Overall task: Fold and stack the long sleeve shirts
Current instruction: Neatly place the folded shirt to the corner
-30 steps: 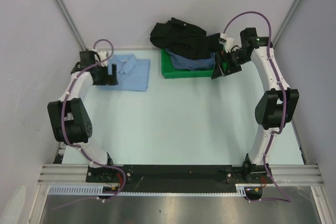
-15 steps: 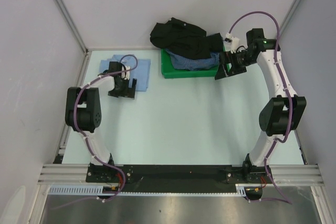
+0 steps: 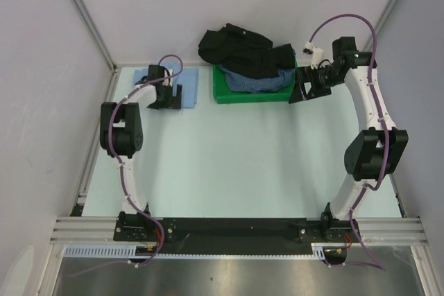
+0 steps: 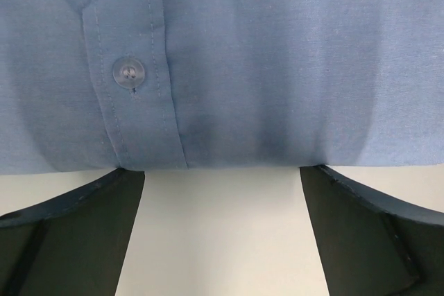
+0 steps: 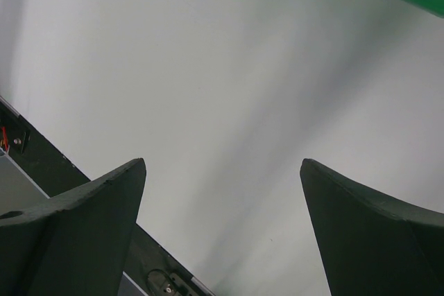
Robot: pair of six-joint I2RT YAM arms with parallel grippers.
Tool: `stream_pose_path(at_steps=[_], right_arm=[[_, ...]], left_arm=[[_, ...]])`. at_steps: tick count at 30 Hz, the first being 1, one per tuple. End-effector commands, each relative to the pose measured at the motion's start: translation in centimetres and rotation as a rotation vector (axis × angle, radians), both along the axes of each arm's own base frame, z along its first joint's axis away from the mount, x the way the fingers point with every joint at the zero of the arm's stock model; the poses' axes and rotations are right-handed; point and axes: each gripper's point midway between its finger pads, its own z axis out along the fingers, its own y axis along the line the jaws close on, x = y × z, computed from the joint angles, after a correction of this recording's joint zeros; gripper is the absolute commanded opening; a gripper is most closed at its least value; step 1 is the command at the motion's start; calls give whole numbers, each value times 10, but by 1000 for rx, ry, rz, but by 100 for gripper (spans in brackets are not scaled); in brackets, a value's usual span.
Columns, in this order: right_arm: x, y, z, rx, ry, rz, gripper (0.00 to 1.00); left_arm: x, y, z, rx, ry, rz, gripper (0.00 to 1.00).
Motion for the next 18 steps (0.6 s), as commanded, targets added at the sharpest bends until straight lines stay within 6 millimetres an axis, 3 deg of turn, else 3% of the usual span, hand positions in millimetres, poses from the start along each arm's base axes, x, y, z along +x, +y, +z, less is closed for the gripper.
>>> stream_pose_path(at_steps=[1, 3, 6, 7, 10, 11, 14, 15, 16, 17, 18], right_arm=[[3, -7, 20, 7, -63, -29, 100], [4, -6, 22, 9, -68, -28, 100], [8, -6, 26, 15, -84, -28, 100], [10, -7, 31, 16, -99, -28, 100], [21, -11, 42, 6, -166, -37, 100], [31, -14, 49, -2, -218, -45, 100], [47, -23, 60, -61, -341, -63, 100], [50, -32, 70, -108, -407, -89, 100], [65, -36, 85, -126, -514, -111, 100], [66, -40, 70, -142, -511, -126, 100], [65, -43, 81, -163, -570, -133, 100]], left_arm=[[18, -7, -1, -30, -1, -8, 99], [27, -11, 8, -46, -15, -28, 99], [23, -13, 28, -46, -26, -64, 100], [24, -13, 55, -40, -78, -84, 99], [13, -26, 103, -44, -134, -165, 99], [8, -34, 137, -38, -187, -193, 99], [-6, -48, 197, 5, -239, -219, 99], [-12, -52, 225, 4, -256, -227, 99], [-16, -58, 239, -11, -268, -245, 100], [-20, -65, 269, -33, -321, -266, 99], [-30, -68, 274, -47, -306, -296, 99]])
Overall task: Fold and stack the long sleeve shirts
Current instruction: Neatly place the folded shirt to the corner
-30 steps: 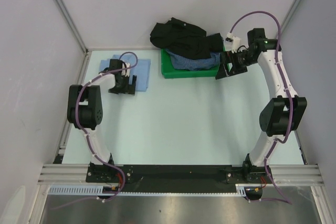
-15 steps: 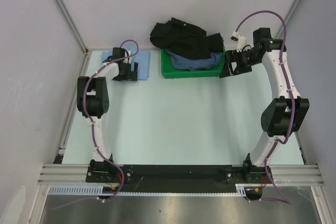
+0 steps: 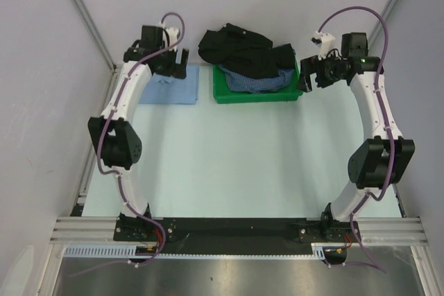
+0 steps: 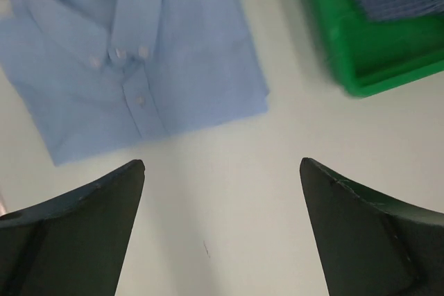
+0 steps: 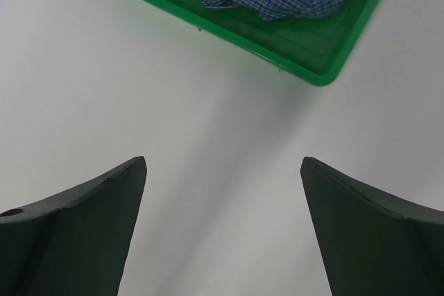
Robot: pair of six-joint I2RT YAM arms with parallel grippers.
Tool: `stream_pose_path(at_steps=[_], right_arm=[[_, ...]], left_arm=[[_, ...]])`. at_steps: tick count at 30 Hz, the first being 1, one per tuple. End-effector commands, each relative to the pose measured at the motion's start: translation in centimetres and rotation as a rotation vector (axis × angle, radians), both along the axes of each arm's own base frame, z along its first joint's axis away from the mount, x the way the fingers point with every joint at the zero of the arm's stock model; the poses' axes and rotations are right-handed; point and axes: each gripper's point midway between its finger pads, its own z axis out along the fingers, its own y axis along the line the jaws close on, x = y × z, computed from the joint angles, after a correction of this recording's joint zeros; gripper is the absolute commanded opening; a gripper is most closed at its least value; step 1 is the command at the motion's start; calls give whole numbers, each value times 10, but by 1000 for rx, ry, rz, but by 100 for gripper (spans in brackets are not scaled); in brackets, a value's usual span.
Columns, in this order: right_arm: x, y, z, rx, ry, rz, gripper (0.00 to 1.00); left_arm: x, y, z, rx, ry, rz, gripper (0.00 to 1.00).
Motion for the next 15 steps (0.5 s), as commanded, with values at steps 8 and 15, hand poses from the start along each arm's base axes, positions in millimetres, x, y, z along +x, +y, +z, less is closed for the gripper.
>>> stream_pose_path(at_steps=[8, 15], right_arm=[[-1, 14, 6, -60, -298, 55, 100], [-56, 15, -70, -116, -122, 145, 100]], left_arm=[[-116, -42, 85, -98, -25, -275, 99], [-164, -29, 41, -74, 35, -265, 99]])
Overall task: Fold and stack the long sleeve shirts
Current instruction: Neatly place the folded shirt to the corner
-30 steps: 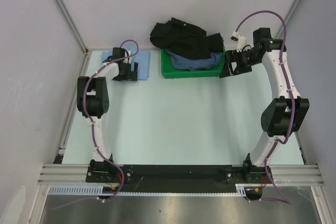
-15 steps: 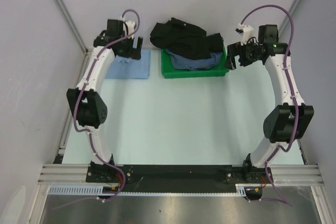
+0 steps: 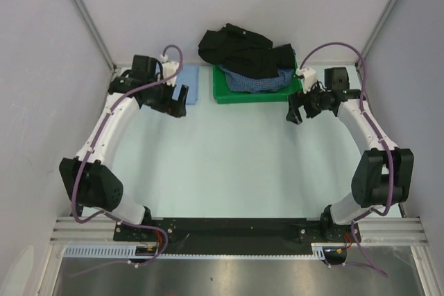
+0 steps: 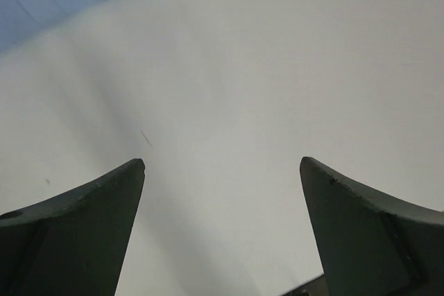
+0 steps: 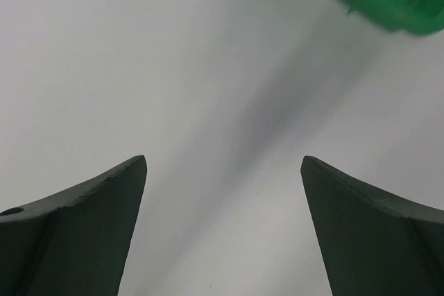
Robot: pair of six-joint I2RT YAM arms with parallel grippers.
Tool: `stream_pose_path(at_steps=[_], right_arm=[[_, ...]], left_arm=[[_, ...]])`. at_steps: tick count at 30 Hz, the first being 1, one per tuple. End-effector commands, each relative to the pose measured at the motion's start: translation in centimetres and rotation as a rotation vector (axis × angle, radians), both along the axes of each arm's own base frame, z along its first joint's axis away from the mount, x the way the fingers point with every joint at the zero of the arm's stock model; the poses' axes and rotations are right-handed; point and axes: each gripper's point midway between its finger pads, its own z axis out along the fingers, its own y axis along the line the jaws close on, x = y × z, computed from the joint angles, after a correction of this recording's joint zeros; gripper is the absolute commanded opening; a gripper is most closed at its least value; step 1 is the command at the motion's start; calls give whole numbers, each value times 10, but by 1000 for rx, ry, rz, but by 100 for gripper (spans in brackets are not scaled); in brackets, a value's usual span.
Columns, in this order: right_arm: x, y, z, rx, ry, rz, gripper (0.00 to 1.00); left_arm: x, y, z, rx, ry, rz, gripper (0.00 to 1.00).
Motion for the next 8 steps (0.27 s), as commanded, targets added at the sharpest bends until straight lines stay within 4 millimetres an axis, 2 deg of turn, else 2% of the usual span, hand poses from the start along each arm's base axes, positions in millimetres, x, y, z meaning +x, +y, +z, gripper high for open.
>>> stream_pose_path(at_steps=[1, 2, 4, 8], right_arm=[[-23, -3, -4, -37, -28, 63, 100], [-26, -2, -4, -42, -37, 84, 100], [-31, -2, -9, -49, -31, 94, 100], [-27, -6, -8, -72, -52, 85, 100]], left_arm=[[-25, 2, -20, 5, 29, -30, 99], [-29, 3, -27, 13, 44, -37, 99], [-33, 4, -28, 19, 41, -45, 100], [-32, 4, -21, 12, 25, -37, 99]])
